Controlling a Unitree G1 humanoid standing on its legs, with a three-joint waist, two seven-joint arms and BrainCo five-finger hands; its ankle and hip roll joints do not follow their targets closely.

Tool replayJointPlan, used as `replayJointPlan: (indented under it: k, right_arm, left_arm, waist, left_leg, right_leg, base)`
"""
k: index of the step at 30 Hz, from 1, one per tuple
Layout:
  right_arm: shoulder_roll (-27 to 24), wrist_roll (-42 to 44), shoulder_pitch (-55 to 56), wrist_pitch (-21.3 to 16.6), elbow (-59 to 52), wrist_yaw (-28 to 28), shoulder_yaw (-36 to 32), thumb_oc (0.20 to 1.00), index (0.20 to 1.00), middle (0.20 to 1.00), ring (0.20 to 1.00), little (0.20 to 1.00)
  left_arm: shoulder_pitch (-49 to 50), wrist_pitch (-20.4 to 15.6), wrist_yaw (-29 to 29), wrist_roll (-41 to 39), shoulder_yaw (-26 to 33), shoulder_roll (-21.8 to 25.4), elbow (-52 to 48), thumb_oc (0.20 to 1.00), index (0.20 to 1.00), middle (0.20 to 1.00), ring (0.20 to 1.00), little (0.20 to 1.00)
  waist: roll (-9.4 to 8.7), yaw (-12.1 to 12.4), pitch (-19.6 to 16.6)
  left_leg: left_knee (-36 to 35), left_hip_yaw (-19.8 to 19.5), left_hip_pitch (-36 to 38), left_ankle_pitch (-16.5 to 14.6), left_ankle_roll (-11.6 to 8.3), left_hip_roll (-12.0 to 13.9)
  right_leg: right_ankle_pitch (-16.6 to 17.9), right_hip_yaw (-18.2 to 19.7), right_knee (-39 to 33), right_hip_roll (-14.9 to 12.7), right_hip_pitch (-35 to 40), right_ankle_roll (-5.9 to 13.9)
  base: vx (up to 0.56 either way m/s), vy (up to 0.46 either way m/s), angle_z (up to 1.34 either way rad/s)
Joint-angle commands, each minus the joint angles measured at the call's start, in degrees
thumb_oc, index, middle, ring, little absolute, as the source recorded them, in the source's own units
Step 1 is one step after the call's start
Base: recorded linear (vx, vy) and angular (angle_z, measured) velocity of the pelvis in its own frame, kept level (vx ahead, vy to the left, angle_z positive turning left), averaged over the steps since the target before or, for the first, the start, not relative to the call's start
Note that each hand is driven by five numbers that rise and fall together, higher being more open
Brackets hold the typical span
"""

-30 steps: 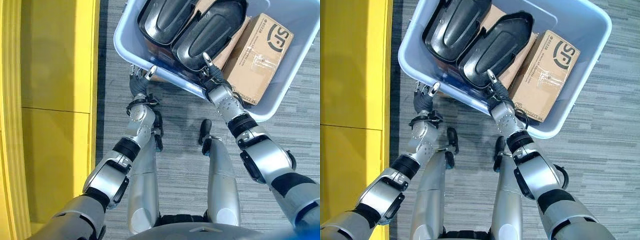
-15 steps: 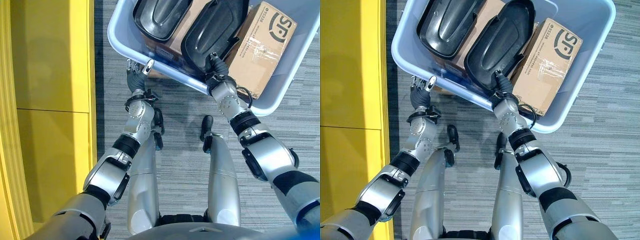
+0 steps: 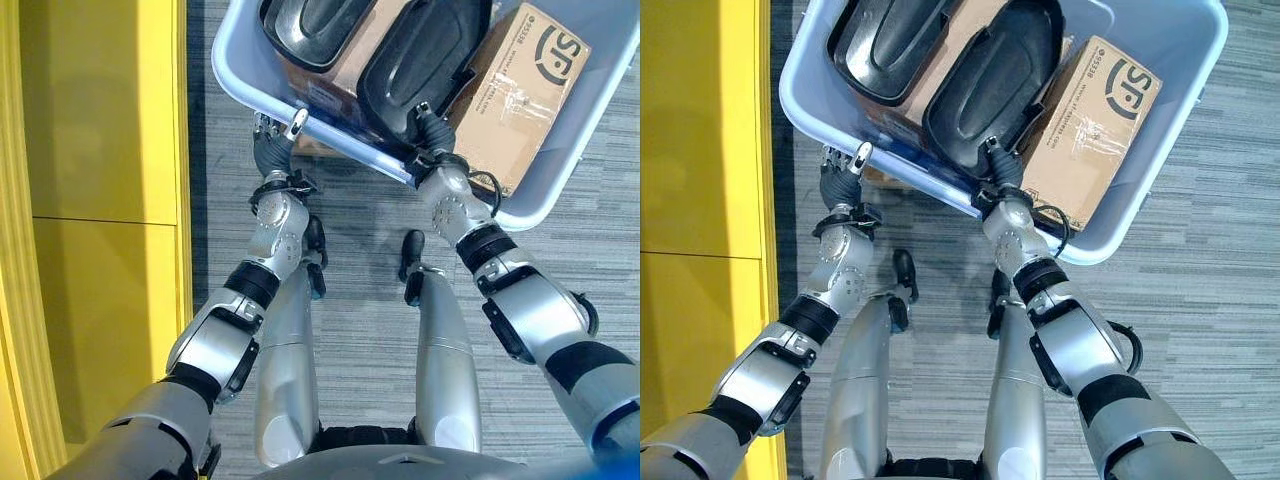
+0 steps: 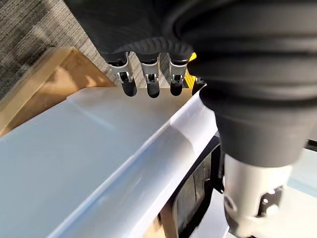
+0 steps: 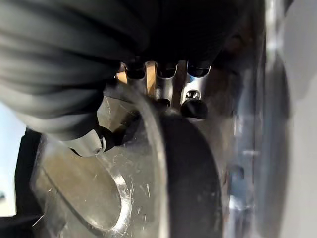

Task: Move parts from the plastic box to the shelf.

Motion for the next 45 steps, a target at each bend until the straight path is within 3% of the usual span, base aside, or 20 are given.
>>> replayJointPlan:
  k: [1,7,14,16,17,18,23,28,29,30,31,33,38,45]
  right_arm:
    - [-0.8,-10.6,-0.5,-8.8,-8.7,-2.4,-0.6,0.2,0.2,0.2,0.2,0.2]
    - [-2.6,-24.2,3.8,-9.8,-20.5,-10.3,0.1,0.2,0.2,0.2,0.2,0.2]
    - [-3.1,-28.0,6.2,-8.3,-26.5,-13.5,-1.8,0.2,0.2,0.2,0.2,0.2]
    - [-3.1,-27.0,6.7,-6.7,-28.4,-13.5,-2.3,0.2,0.2,0.2,0.2,0.2]
    - [-3.1,-27.3,7.6,-6.1,-29.5,-13.8,-2.7,0.2,0.2,0.2,0.2,0.2]
    - [-3.6,-27.3,8.8,-5.3,-31.4,-14.0,-3.4,0.2,0.2,0.2,0.2,0.2]
    - [-2.5,-24.9,11.8,-4.0,-31.3,-13.0,-3.7,0.2,0.2,0.2,0.2,0.2]
    - [-2.4,-21.0,13.6,0.2,-31.7,-9.8,-2.1,0.2,0.2,0.2,0.2,0.2]
    - [-2.4,-19.6,14.3,0.3,-31.8,-9.7,-1.8,0.2,0.2,0.2,0.2,0.2]
    - [-2.4,-19.4,14.5,0.3,-31.8,-9.5,-1.7,0.2,0.2,0.2,0.2,0.2]
    - [-2.6,-19.2,16.4,-0.4,-32.8,-8.3,-1.1,0.2,0.2,0.2,0.2,0.2]
    - [-2.4,-19.5,20.1,-1.4,-35.8,-7.2,0.0,0.2,0.2,0.2,0.2,0.2]
    - [-2.5,-19.6,20.3,-4.3,-36.8,-5.8,-0.5,0.2,0.2,0.2,0.2,0.2]
    - [-1.6,-21.6,20.4,-4.0,-40.6,-4.4,-0.6,0.2,0.2,0.2,0.2,0.2]
  left_arm:
    - [-6.1,-4.1,-1.5,6.1,-1.8,-0.6,-7.7,1.0,1.0,1.0,1.0,1.0]
    - [0.3,-2.0,-1.5,8.6,-2.0,-0.3,-15.6,1.0,1.0,1.0,1.0,1.0]
    - [4.2,-0.5,-1.9,10.4,-1.5,-1.5,-19.6,1.0,1.0,1.0,1.0,1.0]
    - [4.7,-1.2,-1.3,11.7,-1.4,-2.0,-20.4,1.0,1.0,1.0,1.0,1.0]
    - [6.1,0.7,-1.1,11.8,-1.2,-2.0,-22.4,1.0,1.0,1.0,1.0,1.0]
    - [9.1,0.1,-1.5,12.1,-1.5,-1.7,-24.6,1.0,1.0,1.0,1.0,1.0]
    - [14.2,-0.9,6.7,11.8,0.4,-1.0,-24.3,1.0,1.0,1.0,1.0,1.0]
    - [16.6,-2.3,8.4,14.8,4.7,-2.1,-19.7,1.0,1.0,1.0,1.0,1.0]
    - [16.8,-2.8,8.2,15.4,5.0,-2.2,-19.2,1.0,1.0,1.0,1.0,1.0]
    - [16.7,-3.2,8.3,15.5,5.1,-2.2,-19.1,1.0,1.0,1.0,1.0,1.0]
    - [16.9,-4.6,10.6,15.3,5.1,-2.2,-19.1,1.0,1.0,1.0,1.0,1.0]
    - [17.0,-6.0,13.5,17.5,6.1,-1.9,-20.5,1.0,1.0,1.0,1.0,1.0]
    - [16.5,-7.7,14.0,21.1,6.2,-0.5,-22.6,1.0,1.0,1.0,1.0,1.0]
    - [14.7,-8.5,17.1,29.3,5.9,1.7,-27.7,1.0,1.0,1.0,1.0,1.0]
  waist:
    - [2.8,0.6,-1.5]
    - [1.92,0.5,-1.5]
    - [1.88,0.1,-1.5]
    - [2.19,0.0,-1.5]
    - [2.36,0.1,-1.5]
    - [2.68,0.5,-1.5]
    - [3.2,2.3,-1.7]
    - [3.28,3.4,-1.6]
    - [2.99,3.3,-1.6]
    - [3.22,3.4,-1.5]
    - [2.95,3.0,-1.5]
    - [2.55,2.5,-1.5]
    - [2.03,2.8,-1.5]
    - [2.19,3.2,-2.6]
  left_leg:
    - [-4.8,0.4,6.8,-2.2,-2.39,-1.6]
    - [-8.3,-0.2,15.3,-1.2,-3.4,-1.1]
    - [-9.5,-1.0,20.9,-0.4,-4.36,-0.2]
    - [-10.1,-1.1,21.0,1.3,-4.0,0.1]
    - [-9.8,-1.6,21.4,1.0,-4.21,0.0]
    - [-9.6,-2.3,21.5,1.0,-4.21,-0.3]
    - [-8.9,-5.1,22.4,0.6,-3.94,-1.1]
    - [-9.0,-6.1,21.5,1.7,-4.39,-0.4]
    - [-8.3,-6.3,21.7,0.3,-4.79,-0.5]
    - [-8.8,-6.1,21.1,1.6,-4.37,-0.3]
    - [-7.8,-6.1,20.9,0.2,-4.71,-0.3]
    - [-7.4,-6.1,19.5,0.2,-4.81,-0.2]
    - [-8.0,-6.0,19.9,0.6,-5.11,0.2]
    - [-10.2,-7.3,23.5,2.9,-5.2,0.7]
  right_leg:
    - [0.3,-4.6,-1.3,-1.3,5.8,0.61]
    - [0.0,-4.8,-4.9,-1.3,14.3,0.55]
    - [-2.0,-4.7,-4.5,-1.6,19.8,-0.32]
    - [-1.2,-5.0,-4.0,-1.3,19.6,-1.19]
    - [-2.2,-5.1,-3.3,-1.2,20.1,-1.54]
    - [-2.5,-5.4,-3.0,-1.2,20.4,-1.69]
    - [-5.2,-6.7,1.2,-1.3,21.6,-2.49]
    - [-6.5,-7.6,4.4,-2.7,20.2,-2.63]
    - [-8.0,-7.2,5.4,-3.2,20.4,-2.08]
    - [-6.9,-7.6,5.2,-3.1,19.7,-2.62]
    - [-8.4,-6.9,6.5,-3.5,19.4,-2.08]
    - [-8.8,-6.4,7.2,-3.5,18.4,-1.82]
    - [-8.9,-7.1,6.9,-3.4,19.2,-1.68]
    - [-8.6,-8.6,6.1,-2.6,23.7,-2.89]
  base:
    - [0.0,-0.18,-0.04]
    - [0.0,-0.181,-0.02]
    - [-0.01,-0.088,-0.04]
    - [-0.11,-0.062,0.01]
    - [-0.14,-0.088,0.03]
    - [-0.07,-0.111,0.04]
    - [-0.05,-0.112,0.22]
    - [-0.1,-0.019,0.0]
    - [-0.16,0.045,-0.28]
    - [-0.04,0.018,-0.19]
    - [-0.14,-0.001,-0.04]
    - [-0.14,-0.059,0.03]
    - [-0.08,-0.111,0.07]
    - [0.0,-0.175,0.1]
